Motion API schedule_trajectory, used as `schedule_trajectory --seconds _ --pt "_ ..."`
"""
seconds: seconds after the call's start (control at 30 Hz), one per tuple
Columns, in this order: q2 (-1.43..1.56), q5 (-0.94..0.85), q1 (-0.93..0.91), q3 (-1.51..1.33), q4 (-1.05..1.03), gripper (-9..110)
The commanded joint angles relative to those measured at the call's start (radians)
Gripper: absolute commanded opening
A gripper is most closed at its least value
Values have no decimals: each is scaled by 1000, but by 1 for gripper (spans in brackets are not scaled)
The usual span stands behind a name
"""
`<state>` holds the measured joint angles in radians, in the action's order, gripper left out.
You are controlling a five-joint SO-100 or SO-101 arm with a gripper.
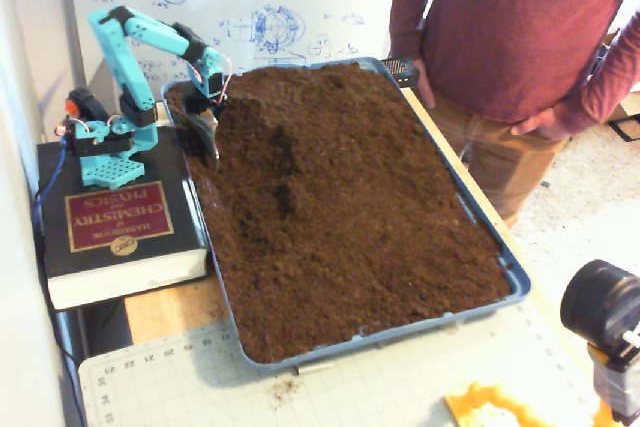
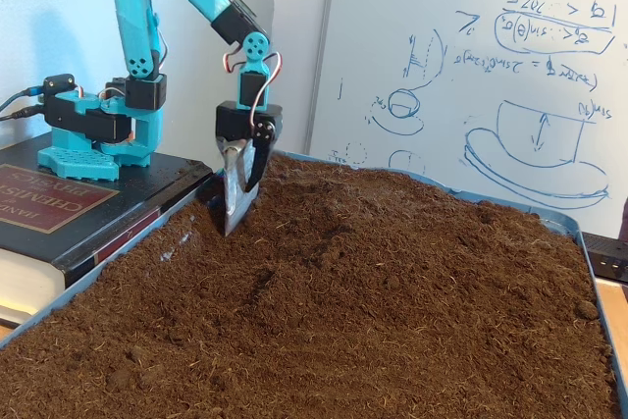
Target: Build a berm.
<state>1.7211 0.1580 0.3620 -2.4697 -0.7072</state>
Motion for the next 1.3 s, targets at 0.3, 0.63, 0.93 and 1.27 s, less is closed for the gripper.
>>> schedule_trajectory --seconds 0.3,0.63,0.93,1.27 --pt "-222 -8 -55 408 230 1" --pt "-262 -6 -181 574 230 1" --pt "-249 -5 -209 598 230 0" --pt "-193 -3 -215 611 224 0"
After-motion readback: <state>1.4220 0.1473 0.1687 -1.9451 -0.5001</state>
